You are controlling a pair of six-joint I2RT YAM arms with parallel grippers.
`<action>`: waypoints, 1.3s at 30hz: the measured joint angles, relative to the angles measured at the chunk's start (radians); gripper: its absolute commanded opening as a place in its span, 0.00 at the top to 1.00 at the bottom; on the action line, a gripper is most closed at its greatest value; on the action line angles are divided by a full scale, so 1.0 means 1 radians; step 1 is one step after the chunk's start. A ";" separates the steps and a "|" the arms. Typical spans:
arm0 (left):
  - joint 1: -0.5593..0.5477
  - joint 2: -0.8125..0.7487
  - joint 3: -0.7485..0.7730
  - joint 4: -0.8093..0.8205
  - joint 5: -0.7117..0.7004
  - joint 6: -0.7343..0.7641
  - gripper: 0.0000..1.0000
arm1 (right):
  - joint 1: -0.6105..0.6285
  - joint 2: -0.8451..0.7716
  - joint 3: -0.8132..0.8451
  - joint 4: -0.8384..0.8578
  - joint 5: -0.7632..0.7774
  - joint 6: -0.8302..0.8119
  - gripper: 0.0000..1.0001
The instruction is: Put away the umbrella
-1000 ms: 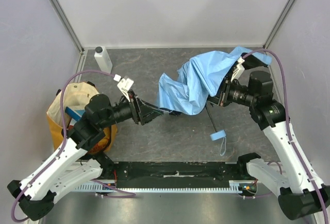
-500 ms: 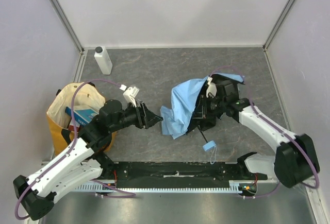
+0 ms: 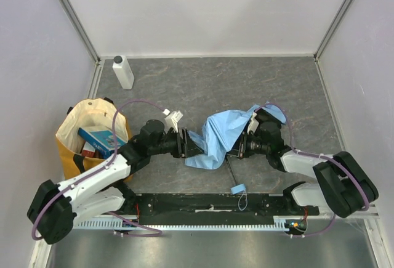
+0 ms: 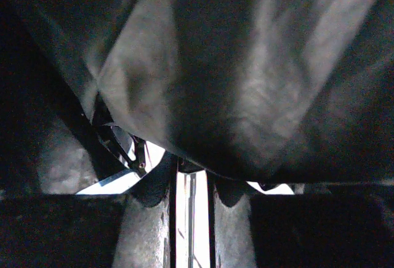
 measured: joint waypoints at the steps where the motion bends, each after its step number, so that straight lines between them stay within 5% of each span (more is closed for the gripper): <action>1: 0.000 0.023 0.000 0.011 0.012 -0.003 0.35 | 0.001 0.016 -0.020 0.059 -0.012 0.020 1.00; 11: 0.000 0.156 0.047 0.136 0.060 -0.021 0.31 | 0.005 0.081 -0.094 0.359 -0.050 0.117 1.00; 15: 0.000 0.230 0.047 0.159 0.055 -0.025 0.46 | 0.005 0.066 -0.094 0.335 -0.042 0.112 0.98; 23: 0.011 0.337 0.021 0.180 -0.020 -0.038 0.71 | 0.014 0.005 -0.051 0.108 0.022 0.040 0.75; 33: 0.023 0.370 -0.015 0.194 -0.034 -0.040 0.90 | 0.018 -0.168 -0.006 -0.210 0.110 0.012 0.36; 39: 0.033 0.370 -0.018 0.192 -0.035 -0.032 0.91 | 0.018 -0.431 0.041 -0.494 0.192 0.008 0.33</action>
